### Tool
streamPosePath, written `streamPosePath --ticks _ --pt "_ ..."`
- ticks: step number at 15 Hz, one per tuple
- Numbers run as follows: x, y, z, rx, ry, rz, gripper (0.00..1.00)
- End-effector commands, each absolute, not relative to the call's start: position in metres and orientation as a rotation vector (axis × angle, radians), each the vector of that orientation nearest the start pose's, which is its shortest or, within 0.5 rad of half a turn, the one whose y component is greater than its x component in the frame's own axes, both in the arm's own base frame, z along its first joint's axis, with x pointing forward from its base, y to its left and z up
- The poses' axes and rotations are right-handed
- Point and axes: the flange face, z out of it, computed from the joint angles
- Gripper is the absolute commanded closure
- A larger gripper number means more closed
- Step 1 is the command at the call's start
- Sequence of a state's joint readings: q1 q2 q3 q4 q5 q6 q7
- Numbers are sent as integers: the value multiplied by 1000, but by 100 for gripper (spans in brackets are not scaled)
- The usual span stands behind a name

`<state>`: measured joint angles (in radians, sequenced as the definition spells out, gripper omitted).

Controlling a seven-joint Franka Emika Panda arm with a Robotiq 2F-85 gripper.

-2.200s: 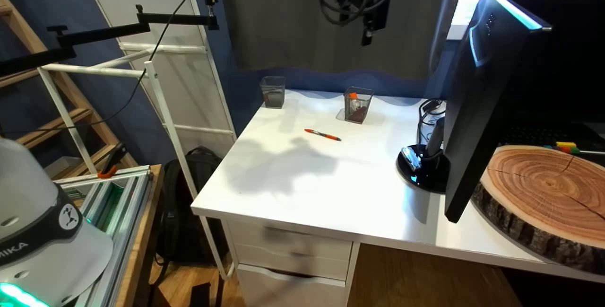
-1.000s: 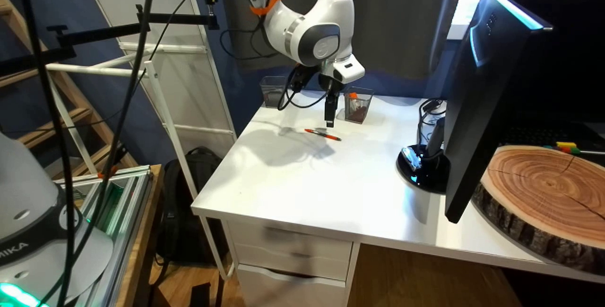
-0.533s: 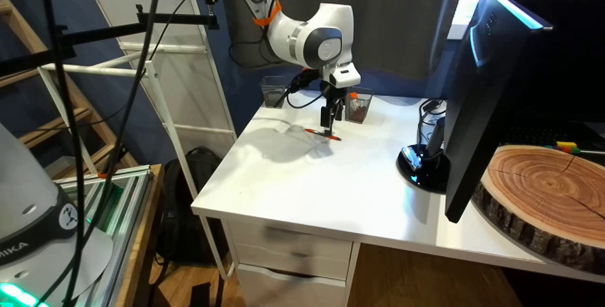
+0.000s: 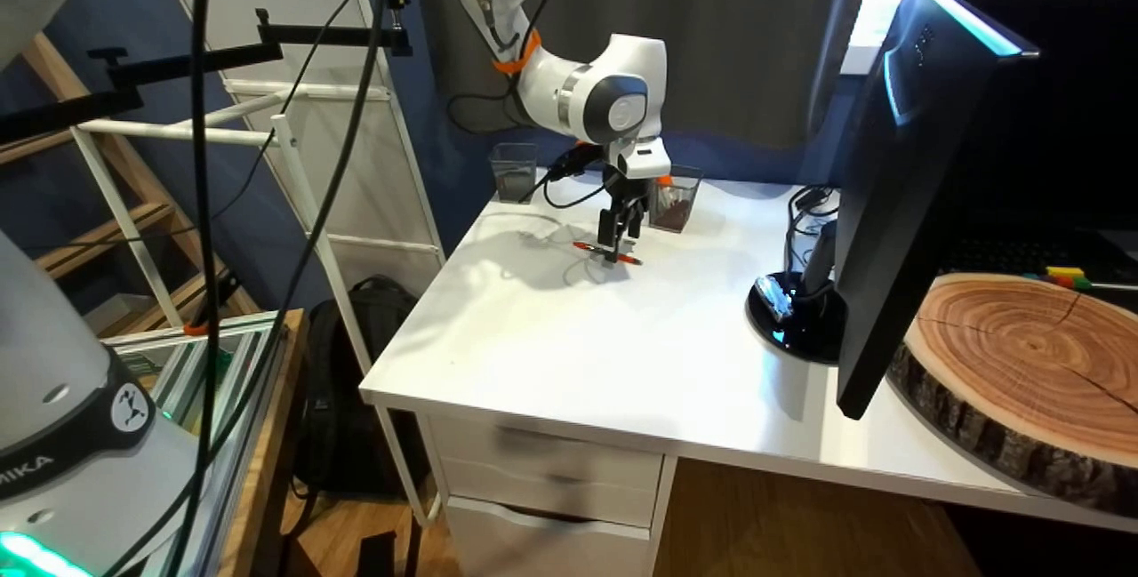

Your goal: Put the orange pen in the office pen holder

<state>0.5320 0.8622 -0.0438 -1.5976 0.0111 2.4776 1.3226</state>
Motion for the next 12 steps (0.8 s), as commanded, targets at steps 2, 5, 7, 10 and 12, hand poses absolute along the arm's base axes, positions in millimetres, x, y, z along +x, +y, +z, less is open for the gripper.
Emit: streamPosePath --ticks 2,5,7,10,12 --pt "617 337 122 -2849 1275 10 23" --pt "616 343 113 -2841 1254 32 37" --pt "615 345 106 -2841 1254 36 36" --pt "616 344 99 -2838 1267 30 65" --pt "618 344 101 -2834 1267 14 78"
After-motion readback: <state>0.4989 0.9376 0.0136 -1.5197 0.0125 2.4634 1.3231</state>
